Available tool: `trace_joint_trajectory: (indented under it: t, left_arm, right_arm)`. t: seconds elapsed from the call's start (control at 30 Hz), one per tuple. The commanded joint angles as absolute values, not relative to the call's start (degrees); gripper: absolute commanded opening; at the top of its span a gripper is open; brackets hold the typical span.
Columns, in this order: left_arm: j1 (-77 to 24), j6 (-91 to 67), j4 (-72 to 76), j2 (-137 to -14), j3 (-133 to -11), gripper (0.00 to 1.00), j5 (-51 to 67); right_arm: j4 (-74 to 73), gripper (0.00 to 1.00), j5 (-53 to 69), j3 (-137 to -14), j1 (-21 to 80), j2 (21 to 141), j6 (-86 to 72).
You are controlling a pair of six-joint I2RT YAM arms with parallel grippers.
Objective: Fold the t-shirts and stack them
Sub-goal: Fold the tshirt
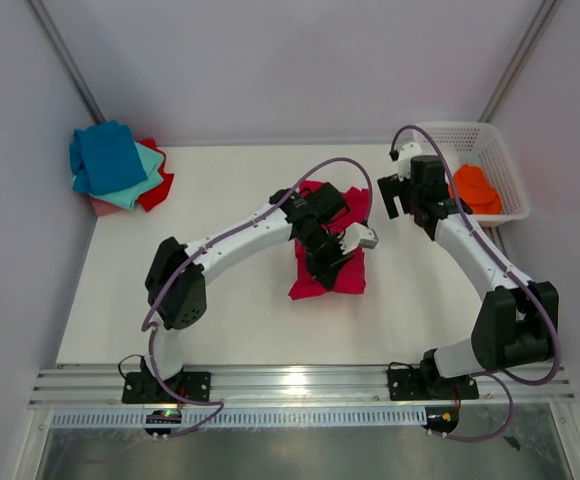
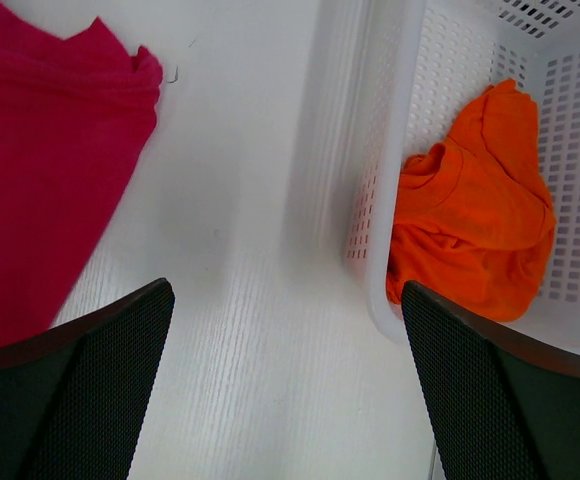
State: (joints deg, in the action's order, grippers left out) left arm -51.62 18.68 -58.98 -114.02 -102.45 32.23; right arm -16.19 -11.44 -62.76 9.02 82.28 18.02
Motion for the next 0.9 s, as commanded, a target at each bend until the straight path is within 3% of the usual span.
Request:
trace_joint_trajectory:
  t: [0.0, 0.17, 0.33, 0.53, 0.87]
  left_arm:
    - [-51.9, 16.1, -67.7, -110.7, -107.7, 0.00, 43.0]
    - [-51.9, 17.0, -71.8, -110.8, -113.0, 0.00, 43.5]
    - [-51.2, 20.8, -73.2, -114.4, -123.6, 0.00, 33.7]
    - [-45.7, 24.8, -75.6, -129.4, -146.2, 0.00, 30.9]
    - [-39.4, 27.9, -67.2, -136.9, -139.7, 0.00, 36.0]
  right_arm:
    - [-16.3, 1.00, -13.5, -66.6, 9.1, 78.8, 17.3]
    - [-18.3, 0.99, -13.6, -69.7, 9.1, 75.9, 16.4]
    - [-19.2, 0.99, -12.6, -70.4, 9.1, 73.8, 16.3]
    - [-18.4, 0.99, -12.4, -67.9, 9.1, 72.8, 16.7]
    - [-17.6, 0.99, -14.6, -67.1, 9.1, 72.3, 17.1]
